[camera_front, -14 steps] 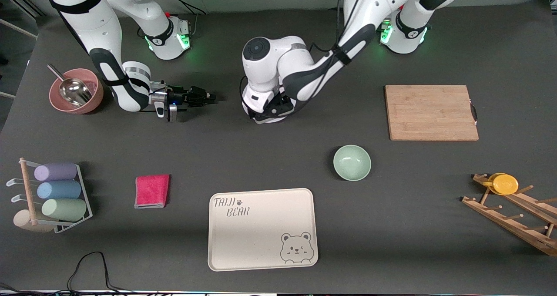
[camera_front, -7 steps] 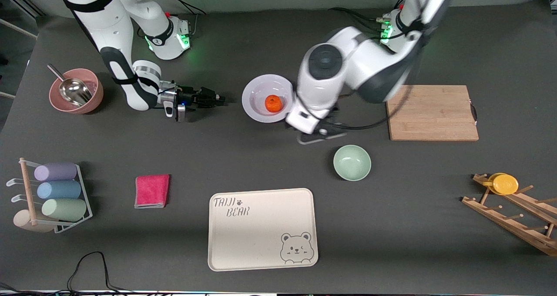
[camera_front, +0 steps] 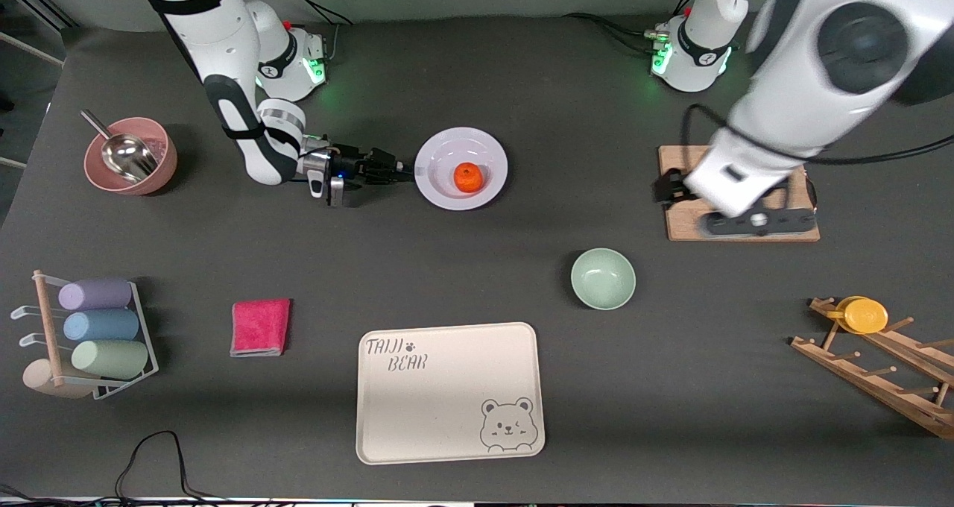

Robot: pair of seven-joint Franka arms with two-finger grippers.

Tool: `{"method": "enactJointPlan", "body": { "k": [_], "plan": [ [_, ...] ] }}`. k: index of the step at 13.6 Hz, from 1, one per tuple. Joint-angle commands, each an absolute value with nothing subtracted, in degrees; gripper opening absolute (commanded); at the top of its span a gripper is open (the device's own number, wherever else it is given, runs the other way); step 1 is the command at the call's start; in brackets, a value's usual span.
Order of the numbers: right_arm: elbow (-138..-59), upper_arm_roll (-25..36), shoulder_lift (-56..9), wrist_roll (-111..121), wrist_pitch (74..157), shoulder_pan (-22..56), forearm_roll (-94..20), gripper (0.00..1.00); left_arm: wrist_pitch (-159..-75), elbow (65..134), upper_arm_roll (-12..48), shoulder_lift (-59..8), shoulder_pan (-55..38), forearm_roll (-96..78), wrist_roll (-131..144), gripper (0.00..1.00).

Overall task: Place orange and plate with both arms
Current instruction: 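Grasp the plate rim with the right gripper while the left gripper withdraws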

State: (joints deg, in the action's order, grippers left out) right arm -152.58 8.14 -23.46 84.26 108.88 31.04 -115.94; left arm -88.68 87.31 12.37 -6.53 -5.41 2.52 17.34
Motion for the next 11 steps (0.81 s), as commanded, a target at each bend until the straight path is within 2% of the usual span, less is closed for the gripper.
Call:
{"method": "enactJointPlan", "body": {
  "k": [1,2,4,6,7,8,9,10,11],
  "plan": [
    [-151.1,6.9,-25.3,86.0,108.8,31.6,-119.2,0.37,-86.2,90.4,7.8,-1.3,-3.3,2.0,8.3,1.0],
    [-150.8,6.3,-25.3,86.0,108.8,31.6,-119.3,0.37,-88.0,92.8,6.2,0.7,-2.0,2.0,5.3,1.0],
    [-150.7,6.0,-25.3,86.0,108.8,31.6,-119.8,0.37,-95.9,102.0,4.2,7.1,-0.5,2.1,2.5,1.0],
    [-150.7,5.5,-25.3,86.0,109.0,31.6,-120.0,0.37,-96.5,103.8,2.7,8.5,-0.4,2.0,1.9,1.0],
    [-150.7,5.4,-25.3,86.0,109.1,31.6,-120.0,0.32,-96.0,103.6,2.3,8.6,-0.4,2.0,1.0,1.0],
    [-150.7,5.4,-25.3,86.8,109.0,31.6,-120.0,0.16,-95.5,103.4,2.1,8.6,-0.4,1.9,0.9,1.0],
    [-150.7,5.4,-25.3,88.3,109.0,31.6,-120.1,0.07,-94.9,103.0,1.9,8.6,-0.4,1.7,0.9,1.0],
    [-150.7,5.4,-25.3,88.4,109.0,31.6,-120.0,0.0,-94.8,103.0,1.9,8.6,-0.4,1.6,0.9,1.0],
    [-150.7,5.5,-25.3,88.4,108.9,31.5,-120.0,0.0,-94.8,103.2,1.9,8.6,-0.4,1.6,0.8,1.0]
  ]
}}
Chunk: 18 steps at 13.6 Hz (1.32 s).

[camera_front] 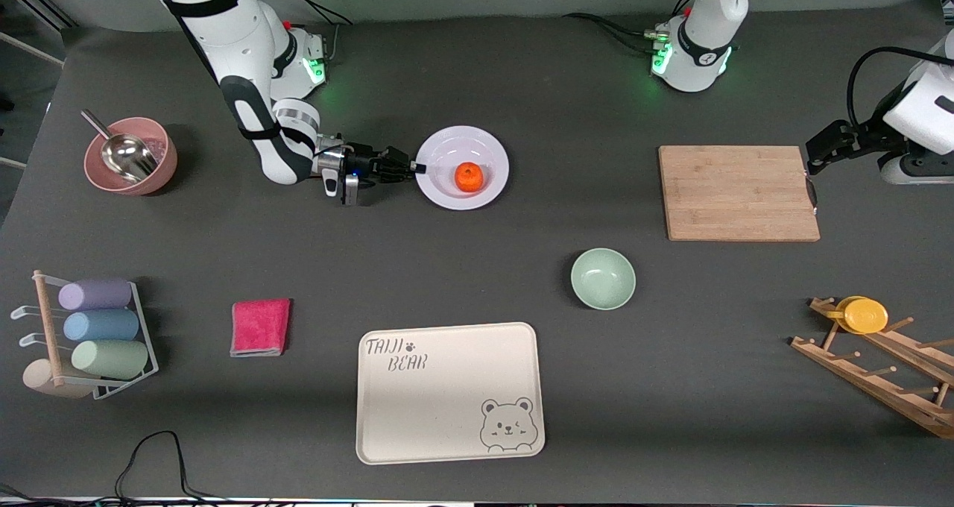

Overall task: Place orange and plate with both arms
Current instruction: 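Carry the plate with the orange onto the bear tray with the right gripper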

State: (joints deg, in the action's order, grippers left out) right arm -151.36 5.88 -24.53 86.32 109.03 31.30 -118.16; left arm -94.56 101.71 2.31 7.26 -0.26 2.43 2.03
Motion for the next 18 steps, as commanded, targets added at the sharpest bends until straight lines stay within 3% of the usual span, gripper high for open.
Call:
{"method": "enactJointPlan", "body": {
  "k": [1,4,10,12,15,18],
  "plan": [
    [-150.7,5.5,-25.1,88.3,108.7,31.2,-120.0,0.0,-94.1,103.2,1.8,8.6,-0.4,1.6,0.8,1.0],
    [-150.7,5.5,-21.9,86.6,108.0,29.1,-119.8,0.0,-93.3,102.7,1.2,8.8,-0.1,1.7,0.4,1.0],
    [-150.8,5.5,-1.4,61.0,108.2,25.1,-110.5,0.0,-92.4,102.3,-0.1,8.7,0.1,0.8,0.8,1.0],
    [-149.9,5.5,2.9,54.2,108.4,23.0,-105.5,0.0,-92.1,102.7,-1.8,8.7,0.1,0.8,0.4,1.0],
    [-145.7,5.6,0.3,53.2,109.9,22.9,-104.9,0.0,-92.7,102.7,-1.7,8.2,0.0,0.6,0.7,1.0],
    [-136.3,6.2,-8.2,53.7,110.1,22.4,-104.8,0.0,-92.2,102.7,-1.7,8.3,0.0,0.4,0.7,1.0]
  ]
}}
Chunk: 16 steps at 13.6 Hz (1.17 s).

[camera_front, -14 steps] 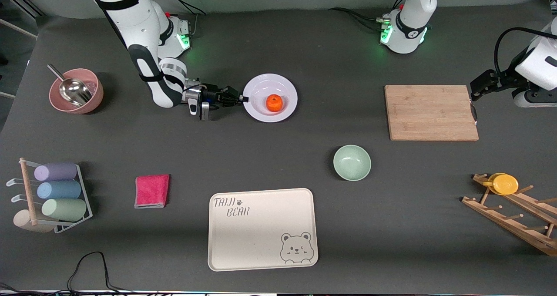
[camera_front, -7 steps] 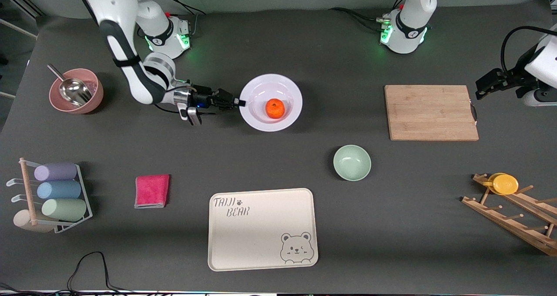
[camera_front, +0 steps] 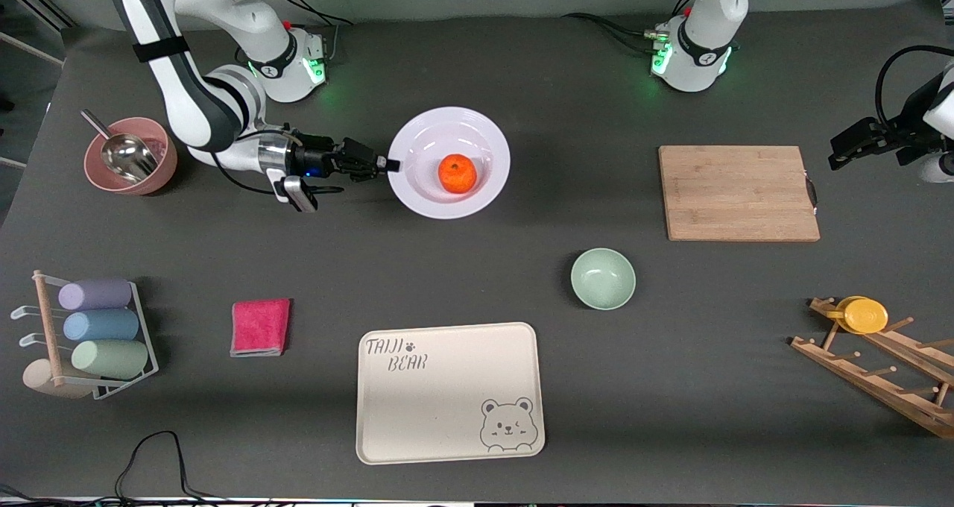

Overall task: Place orange and plate with both arms
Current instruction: 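Carry the plate with the orange onto the bear tray with the right gripper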

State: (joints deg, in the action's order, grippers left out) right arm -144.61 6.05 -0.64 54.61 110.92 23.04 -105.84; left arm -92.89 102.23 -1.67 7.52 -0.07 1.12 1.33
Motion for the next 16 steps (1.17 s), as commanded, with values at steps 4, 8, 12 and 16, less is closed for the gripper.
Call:
{"method": "enactJointPlan", "body": {
  "k": [4,8,12,16],
  "plan": [
    [-115.8,10.7,-24.6,51.3,109.4,21.8,-100.4,0.0,-92.0,102.8,-1.7,8.3,0.0,0.4,0.8,1.0],
    [-92.3,11.3,-39.5,40.3,109.2,21.5,-100.3,0.0,-93.0,103.0,-1.7,7.4,0.1,-0.3,1.0,1.0],
    [-73.5,11.8,-50.2,30.1,109.6,20.2,-100.8,0.0,-92.7,103.1,-1.7,7.1,0.0,-0.4,1.1,1.0],
    [-64.1,13.8,-57.9,28.6,110.0,20.0,-101.0,0.0,-92.7,103.4,-1.8,7.1,0.1,-0.4,1.1,1.0]
  ]
}}
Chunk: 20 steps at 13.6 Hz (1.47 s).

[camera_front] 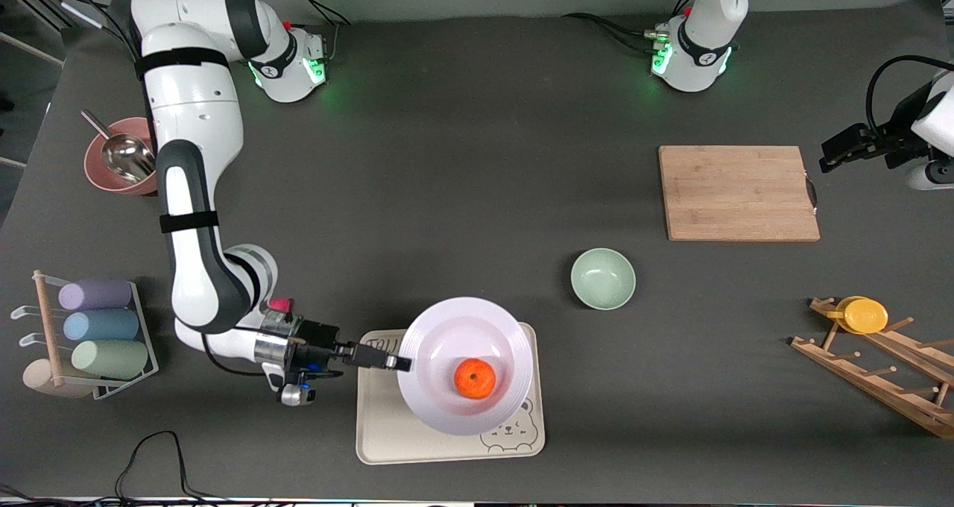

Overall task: Place orange and plate with both arms
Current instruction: 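Lower the plate onto the bear tray and open the right gripper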

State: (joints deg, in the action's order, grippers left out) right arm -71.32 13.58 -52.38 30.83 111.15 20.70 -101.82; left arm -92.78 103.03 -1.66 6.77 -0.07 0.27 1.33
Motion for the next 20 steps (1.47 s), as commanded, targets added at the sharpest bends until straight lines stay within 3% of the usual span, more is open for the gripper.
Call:
{"method": "enactJointPlan", "body": {
  "k": [1,9,19,20],
  "plan": [
    [-64.0,13.8,-59.1,28.8,110.1,20.0,-101.2,0.0,-92.7,103.4,-1.7,7.1,0.1,-0.4,1.1,1.0],
    [-64.7,13.7,-65.9,38.8,111.4,20.0,-106.6,0.0,-92.7,103.4,-1.8,7.0,0.1,-0.4,1.1,1.0],
    [-67.2,13.6,-68.1,44.7,110.8,19.5,-106.5,0.0,-93.0,103.4,-1.7,6.8,-0.1,-0.4,1.1,1.0],
    [-67.2,13.6,-68.1,44.7,110.8,19.5,-106.5,0.04,-93.0,103.4,-1.7,6.8,-0.2,-0.4,1.1,1.0]
  ]
}}
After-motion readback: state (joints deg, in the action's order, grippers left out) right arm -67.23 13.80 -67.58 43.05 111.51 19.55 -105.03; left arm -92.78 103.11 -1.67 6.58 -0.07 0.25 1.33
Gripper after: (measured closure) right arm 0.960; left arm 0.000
